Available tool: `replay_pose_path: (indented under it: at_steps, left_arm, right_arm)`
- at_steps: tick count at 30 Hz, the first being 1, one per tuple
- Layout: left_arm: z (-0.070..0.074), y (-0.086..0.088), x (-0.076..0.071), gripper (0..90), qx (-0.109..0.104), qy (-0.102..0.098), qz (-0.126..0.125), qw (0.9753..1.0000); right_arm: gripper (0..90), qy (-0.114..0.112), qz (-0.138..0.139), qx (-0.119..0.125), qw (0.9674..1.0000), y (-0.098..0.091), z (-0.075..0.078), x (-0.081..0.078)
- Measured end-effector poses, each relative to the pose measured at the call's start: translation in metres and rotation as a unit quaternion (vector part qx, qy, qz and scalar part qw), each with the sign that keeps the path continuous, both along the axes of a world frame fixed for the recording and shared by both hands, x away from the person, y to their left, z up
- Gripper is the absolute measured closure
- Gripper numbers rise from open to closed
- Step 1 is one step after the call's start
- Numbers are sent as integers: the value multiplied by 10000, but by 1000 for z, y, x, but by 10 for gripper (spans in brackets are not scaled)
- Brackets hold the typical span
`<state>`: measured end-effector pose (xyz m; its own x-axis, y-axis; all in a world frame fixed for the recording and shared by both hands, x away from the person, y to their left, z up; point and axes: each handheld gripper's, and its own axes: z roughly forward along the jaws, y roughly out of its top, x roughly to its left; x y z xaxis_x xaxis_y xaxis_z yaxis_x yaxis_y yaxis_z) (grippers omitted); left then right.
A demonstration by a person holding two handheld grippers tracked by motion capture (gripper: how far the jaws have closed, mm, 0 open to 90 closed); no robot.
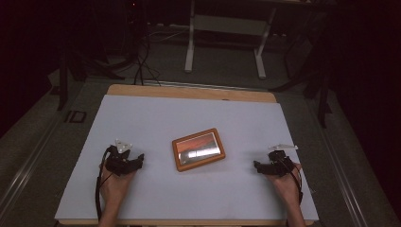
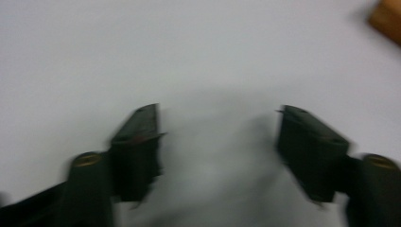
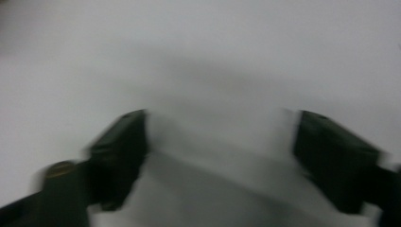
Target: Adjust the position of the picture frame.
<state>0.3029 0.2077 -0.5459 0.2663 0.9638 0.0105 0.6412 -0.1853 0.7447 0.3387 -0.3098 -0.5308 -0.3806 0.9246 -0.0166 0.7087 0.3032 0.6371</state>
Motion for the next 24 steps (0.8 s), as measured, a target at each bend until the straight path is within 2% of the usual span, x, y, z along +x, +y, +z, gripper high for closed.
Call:
replay_pose_path:
  at_steps: [2,3,5,8,9,10,11,15,19,24]
  left_arm:
    - [1,-1,-1,461,-7,-42,-99,9999]
    - [1,-1,-1,500,-7,-42,-99,9999]
    - [2,-5,-3,519,12,-33,-108,9999]
    - [6,-3,-5,557,-473,-1,-285,9985]
    - [7,-3,-6,556,-588,-26,-319,9978]
    - [7,-3,-6,557,-588,-26,-319,9978]
    - [11,-1,-8,557,-768,-93,-370,9963]
    - [14,0,-12,588,-808,-229,-425,9956]
    - [16,-1,-14,614,-847,-272,-512,9947]
    - [17,-3,-15,615,-840,-328,-575,9943]
  right_arm:
    - [323,-76,70,-1,9999,4,1,0]
    - [323,-76,70,-1,9999,4,1,0]
    - [416,-190,161,9,9997,9,3,-2]
    - [466,-427,348,120,9984,17,12,-6]
    - [471,-496,423,123,9978,19,15,-8]
    - [471,-496,423,123,9978,19,15,-8]
    - [484,-543,481,139,9973,22,18,-9]
    - [530,-692,700,156,9950,34,26,-10]
    - [646,-792,999,180,9917,46,33,-9]
    - [743,-918,1281,187,9873,61,41,-9]
